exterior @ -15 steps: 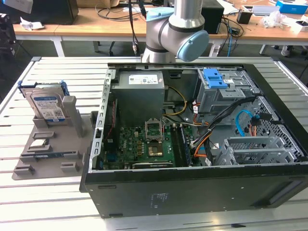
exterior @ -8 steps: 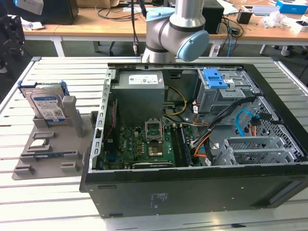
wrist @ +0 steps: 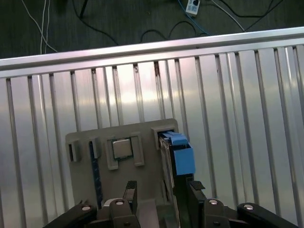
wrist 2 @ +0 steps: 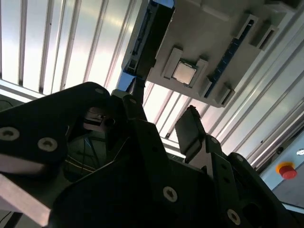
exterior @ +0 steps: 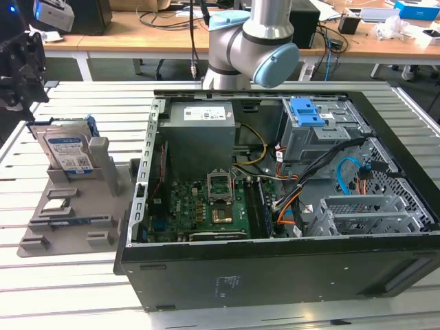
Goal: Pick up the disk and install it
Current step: 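Pick up the disk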
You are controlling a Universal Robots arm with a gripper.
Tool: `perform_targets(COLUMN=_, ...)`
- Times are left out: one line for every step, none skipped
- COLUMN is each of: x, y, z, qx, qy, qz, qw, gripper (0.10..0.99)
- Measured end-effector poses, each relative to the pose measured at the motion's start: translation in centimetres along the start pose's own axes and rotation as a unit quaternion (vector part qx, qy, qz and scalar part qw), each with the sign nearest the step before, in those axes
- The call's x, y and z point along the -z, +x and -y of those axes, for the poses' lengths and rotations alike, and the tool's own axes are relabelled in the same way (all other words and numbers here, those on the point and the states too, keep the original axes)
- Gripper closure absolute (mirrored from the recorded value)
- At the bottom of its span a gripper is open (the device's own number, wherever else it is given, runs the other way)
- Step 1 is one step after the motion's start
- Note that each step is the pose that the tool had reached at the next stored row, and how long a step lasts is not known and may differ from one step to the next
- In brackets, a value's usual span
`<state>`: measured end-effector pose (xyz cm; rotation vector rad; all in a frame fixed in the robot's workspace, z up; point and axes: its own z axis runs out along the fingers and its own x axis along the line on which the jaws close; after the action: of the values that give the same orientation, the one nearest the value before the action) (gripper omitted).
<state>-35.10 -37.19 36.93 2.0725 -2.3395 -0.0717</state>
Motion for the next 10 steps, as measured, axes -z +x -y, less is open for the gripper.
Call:
perform_targets(x=-0.15, y=-0.13, z=-0.01, qx=0.001, qy=0.0, qz=-0.0001, qw=1.0, gripper=0.545)
perform_targets(x=-0.43, y=-0.44, z=-0.03, qx=0.008, qy=-0.0001, qz=-0.0004, qw=1.0, gripper=0.545)
perform_targets(x=-0.56, y=-0.54, z=-0.04, qx=0.014, qy=-0.0002, qz=-0.0007, qw=0.9999, gripper=0.545)
perform_targets(x=-0.67, y=-0.6, z=-0.05, qx=0.02, qy=-0.0003, qz=-0.001, qw=0.9998, gripper=0.545)
perform_targets(x=-1.5, y=-1.4, z=-0.11, qx=0.039, qy=-0.0007, qz=-0.0018, qw=0.9992, gripper=0.545)
perform_targets(x=-2.88, y=-2.38, z=-0.16, qx=0.054, qy=-0.0009, qz=-0.0025, qw=0.9985, gripper=0.545)
perform_targets(x=-3.74, y=-2.73, z=-0.19, qx=0.066, qy=-0.0012, qz=-0.003, qw=0.9978, gripper=0.545)
perform_targets(x=-4.65, y=-2.73, z=-0.14, qx=0.078, qy=-0.0014, qz=-0.0035, qw=0.997, gripper=0.545)
perform_targets(x=-5.21, y=-2.72, z=-0.13, qx=0.081, qy=-0.0014, qz=-0.0036, qw=0.9967, gripper=0.545)
perform_targets(x=-6.44, y=-2.7, z=-0.08, qx=0.083, qy=-0.0015, qz=-0.0037, qw=0.9966, gripper=0.545)
